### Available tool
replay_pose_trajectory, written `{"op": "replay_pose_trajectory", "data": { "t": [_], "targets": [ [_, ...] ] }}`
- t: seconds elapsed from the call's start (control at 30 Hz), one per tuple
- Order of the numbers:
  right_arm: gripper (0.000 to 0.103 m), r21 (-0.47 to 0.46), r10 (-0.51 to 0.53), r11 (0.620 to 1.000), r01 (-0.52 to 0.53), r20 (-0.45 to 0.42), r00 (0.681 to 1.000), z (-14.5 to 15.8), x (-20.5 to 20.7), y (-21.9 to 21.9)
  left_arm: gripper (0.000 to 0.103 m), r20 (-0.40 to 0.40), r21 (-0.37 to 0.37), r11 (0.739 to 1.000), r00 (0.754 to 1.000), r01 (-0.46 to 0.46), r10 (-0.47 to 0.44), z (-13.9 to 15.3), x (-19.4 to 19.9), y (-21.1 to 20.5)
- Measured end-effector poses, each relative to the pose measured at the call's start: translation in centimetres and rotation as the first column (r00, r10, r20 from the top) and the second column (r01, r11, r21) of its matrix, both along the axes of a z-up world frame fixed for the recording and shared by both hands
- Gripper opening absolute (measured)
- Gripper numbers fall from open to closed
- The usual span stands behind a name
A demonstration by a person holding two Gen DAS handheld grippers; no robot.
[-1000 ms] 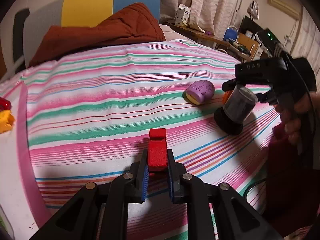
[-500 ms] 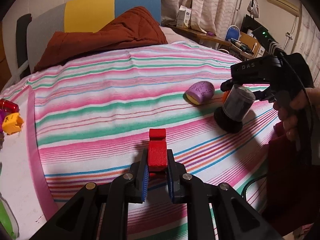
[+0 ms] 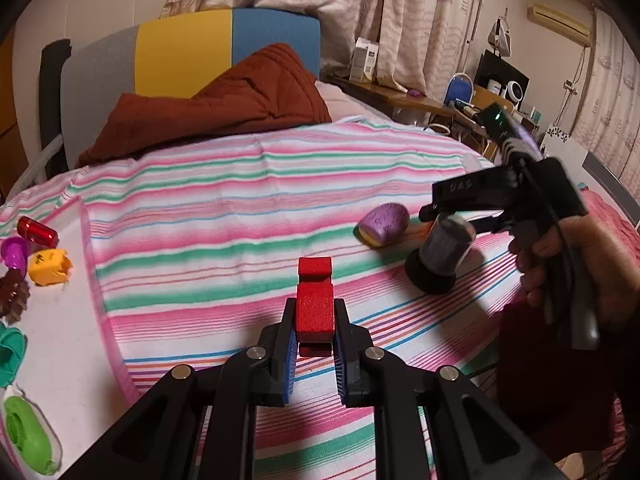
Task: Organize rigid objects
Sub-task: 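Lift the red block and carry it toward the white tray with the left tool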
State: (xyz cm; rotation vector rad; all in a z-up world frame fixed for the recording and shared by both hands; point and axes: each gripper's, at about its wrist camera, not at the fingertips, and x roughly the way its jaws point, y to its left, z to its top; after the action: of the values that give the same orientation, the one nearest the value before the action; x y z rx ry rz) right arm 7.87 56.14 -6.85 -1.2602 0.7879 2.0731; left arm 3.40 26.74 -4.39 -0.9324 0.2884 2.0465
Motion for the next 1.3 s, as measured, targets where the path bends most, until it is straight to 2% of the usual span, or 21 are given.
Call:
{"op": "replay_pose_trajectory", "data": {
  "t": [0.6, 0.8, 1.0, 1.13, 1.23, 1.3],
  "targets": [
    [0.07, 0.019, 0.013, 1.0, -0.014, 0.011, 1.0, 0.0, -0.2, -0.2, 0.014, 0.018, 0.083, 0.994, 0.998, -0.066, 0.064, 4.3, -1.3, -4.8],
    [0.07, 0.021, 0.014, 1.0, -0.014, 0.011, 1.0, 0.1, -0.1, -0.3, 0.014, 0.051, 0.111, 0.978, 0.983, -0.179, 0.174, 4.9, -3.4, -9.7],
    [0.07, 0.024, 0.016, 1.0, -0.017, 0.012, 1.0, 0.0, -0.2, -0.3, 0.014, 0.077, 0.123, 0.93, 0.938, -0.346, 0.339, 5.3, -6.1, -17.5],
    [0.07, 0.029, 0.036, 0.999, -0.037, 0.024, 0.999, 0.0, -0.3, -0.6, 0.014, 0.12, 0.154, 0.875, 0.888, -0.459, 0.445, 5.1, -7.6, -23.1],
    [0.07, 0.036, 0.044, 0.998, -0.045, 0.031, 0.999, 0.0, -0.5, -0.6, 0.014, 0.134, 0.141, 0.851, 0.861, -0.506, 0.49, 4.5, -8.2, -25.1],
    [0.07, 0.034, 0.042, 0.999, -0.043, 0.029, 0.999, 0.0, -0.5, -0.5, 0.014, 0.176, 0.141, 0.84, 0.848, -0.524, 0.5, 3.8, -9.0, -25.6]
  ]
}}
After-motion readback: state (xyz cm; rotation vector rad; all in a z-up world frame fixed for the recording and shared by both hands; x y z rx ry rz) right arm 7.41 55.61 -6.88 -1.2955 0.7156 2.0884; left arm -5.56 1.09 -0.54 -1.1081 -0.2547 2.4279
